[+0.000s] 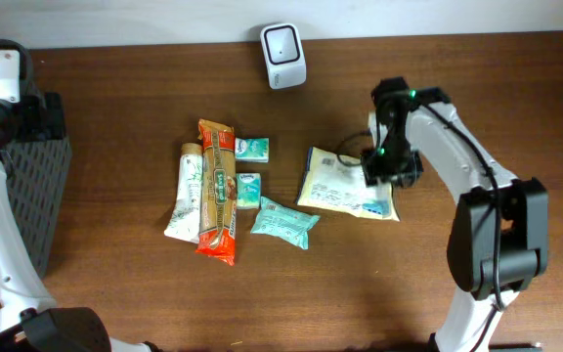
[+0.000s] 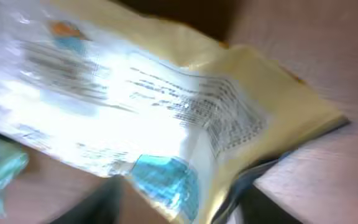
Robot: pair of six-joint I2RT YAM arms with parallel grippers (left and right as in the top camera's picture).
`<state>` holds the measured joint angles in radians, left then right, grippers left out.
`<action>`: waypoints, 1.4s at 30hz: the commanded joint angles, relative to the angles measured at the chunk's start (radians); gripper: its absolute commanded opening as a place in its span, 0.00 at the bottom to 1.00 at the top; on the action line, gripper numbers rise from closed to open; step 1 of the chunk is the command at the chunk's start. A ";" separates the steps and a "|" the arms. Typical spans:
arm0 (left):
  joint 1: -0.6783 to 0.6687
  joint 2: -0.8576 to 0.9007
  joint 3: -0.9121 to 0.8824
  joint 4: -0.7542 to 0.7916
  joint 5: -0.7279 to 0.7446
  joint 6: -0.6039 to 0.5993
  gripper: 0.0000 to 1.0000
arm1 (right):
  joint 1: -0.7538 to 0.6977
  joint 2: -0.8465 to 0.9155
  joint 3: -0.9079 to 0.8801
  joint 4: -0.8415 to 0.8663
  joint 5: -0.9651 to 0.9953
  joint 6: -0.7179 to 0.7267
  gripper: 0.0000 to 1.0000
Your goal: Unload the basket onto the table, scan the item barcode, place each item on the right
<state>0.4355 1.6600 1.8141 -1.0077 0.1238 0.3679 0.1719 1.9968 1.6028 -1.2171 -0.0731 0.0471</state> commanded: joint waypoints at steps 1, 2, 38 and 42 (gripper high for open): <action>0.006 0.001 0.004 0.001 0.008 0.016 0.99 | 0.005 0.000 0.072 0.005 -0.029 -0.037 0.79; 0.006 0.000 0.004 0.001 0.008 0.016 0.99 | 0.005 0.004 0.070 0.018 -0.029 -0.037 0.80; 0.006 0.001 0.004 0.000 0.008 0.016 0.99 | 0.090 0.125 0.167 0.058 -0.212 0.241 0.65; 0.006 0.000 0.004 0.000 0.008 0.016 0.99 | 0.261 0.132 0.164 0.183 -0.128 0.462 0.65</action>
<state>0.4355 1.6600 1.8141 -1.0077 0.1238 0.3679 0.3405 2.1456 1.7580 -1.0840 -0.3050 0.3164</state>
